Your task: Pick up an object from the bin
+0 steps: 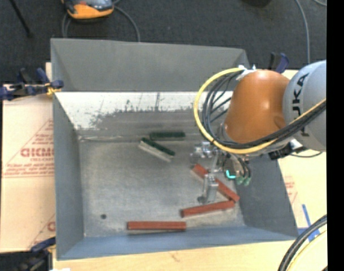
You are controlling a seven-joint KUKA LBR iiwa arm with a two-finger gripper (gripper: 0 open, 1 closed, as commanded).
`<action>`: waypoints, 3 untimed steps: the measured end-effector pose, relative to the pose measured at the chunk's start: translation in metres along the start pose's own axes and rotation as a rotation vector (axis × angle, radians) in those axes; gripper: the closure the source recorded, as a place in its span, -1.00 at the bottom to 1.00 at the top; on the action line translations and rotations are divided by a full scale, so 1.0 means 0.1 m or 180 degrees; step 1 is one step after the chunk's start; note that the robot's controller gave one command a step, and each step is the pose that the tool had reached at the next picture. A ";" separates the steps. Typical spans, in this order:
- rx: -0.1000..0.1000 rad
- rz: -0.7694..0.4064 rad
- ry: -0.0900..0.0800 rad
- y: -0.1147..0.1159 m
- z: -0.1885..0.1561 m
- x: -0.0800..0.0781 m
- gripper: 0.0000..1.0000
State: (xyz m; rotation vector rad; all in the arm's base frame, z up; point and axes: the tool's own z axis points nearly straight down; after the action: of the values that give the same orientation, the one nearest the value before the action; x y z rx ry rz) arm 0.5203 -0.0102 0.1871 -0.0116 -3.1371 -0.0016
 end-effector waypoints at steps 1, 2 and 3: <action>0.0001 0.0000 -0.0025 0.00 -0.04 -0.02 -1.00; 0.0007 -0.0289 -0.0041 -0.21 0.30 0.07 -1.00; 0.0010 -0.0753 -0.0033 -0.64 0.80 0.13 -1.00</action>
Offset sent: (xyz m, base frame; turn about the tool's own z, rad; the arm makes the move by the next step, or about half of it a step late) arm -0.0240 -0.0505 -0.0830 -0.2000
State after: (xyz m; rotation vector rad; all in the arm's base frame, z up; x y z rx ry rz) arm 0.5068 -0.0737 0.1072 0.3601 -3.1271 0.0027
